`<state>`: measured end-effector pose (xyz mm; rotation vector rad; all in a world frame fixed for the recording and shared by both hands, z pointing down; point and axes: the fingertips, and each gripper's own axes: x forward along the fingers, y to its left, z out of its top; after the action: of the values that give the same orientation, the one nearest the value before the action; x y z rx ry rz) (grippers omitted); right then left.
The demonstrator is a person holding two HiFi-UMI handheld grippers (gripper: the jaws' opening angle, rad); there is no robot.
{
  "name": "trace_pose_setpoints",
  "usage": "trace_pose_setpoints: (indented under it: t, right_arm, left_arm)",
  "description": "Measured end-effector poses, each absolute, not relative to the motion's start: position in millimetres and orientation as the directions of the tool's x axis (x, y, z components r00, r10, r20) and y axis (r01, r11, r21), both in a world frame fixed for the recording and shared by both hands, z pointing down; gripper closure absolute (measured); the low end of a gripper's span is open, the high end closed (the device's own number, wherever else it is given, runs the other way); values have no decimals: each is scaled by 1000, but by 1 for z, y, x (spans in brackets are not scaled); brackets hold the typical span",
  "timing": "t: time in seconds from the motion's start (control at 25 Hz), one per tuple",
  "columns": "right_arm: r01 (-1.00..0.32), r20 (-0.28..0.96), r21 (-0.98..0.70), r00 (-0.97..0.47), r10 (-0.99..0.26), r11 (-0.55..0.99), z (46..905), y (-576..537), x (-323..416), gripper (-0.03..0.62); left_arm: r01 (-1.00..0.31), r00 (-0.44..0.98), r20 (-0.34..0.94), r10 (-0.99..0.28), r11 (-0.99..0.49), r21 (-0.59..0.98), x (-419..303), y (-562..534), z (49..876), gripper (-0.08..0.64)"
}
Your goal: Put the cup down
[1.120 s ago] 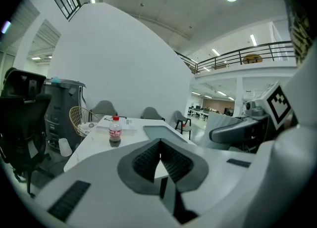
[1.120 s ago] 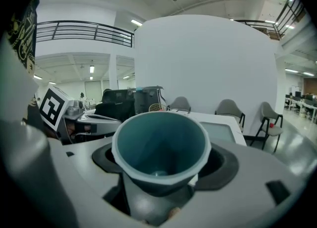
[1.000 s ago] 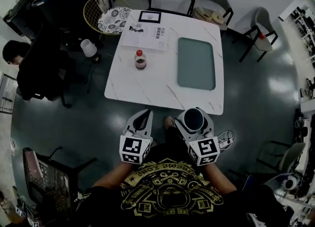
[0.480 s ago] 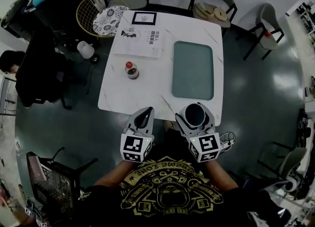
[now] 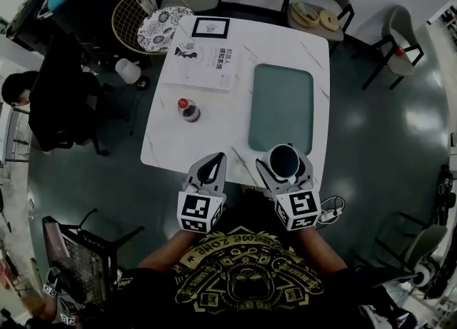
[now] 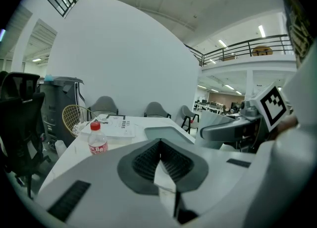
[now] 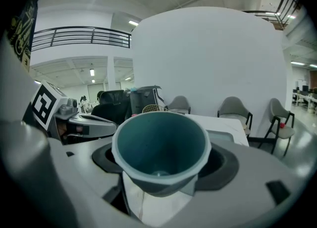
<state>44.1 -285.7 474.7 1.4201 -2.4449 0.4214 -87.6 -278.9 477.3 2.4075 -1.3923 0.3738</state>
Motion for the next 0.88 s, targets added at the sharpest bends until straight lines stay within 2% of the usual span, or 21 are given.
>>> trace_pose_setpoints:
  t: [0.88]
  right_arm:
    - [-826,393,-137,-552,-735,547,538,-370,59,216]
  left_arm:
    - [-914,398,510,-763,-379,146,-53,-333,547,549]
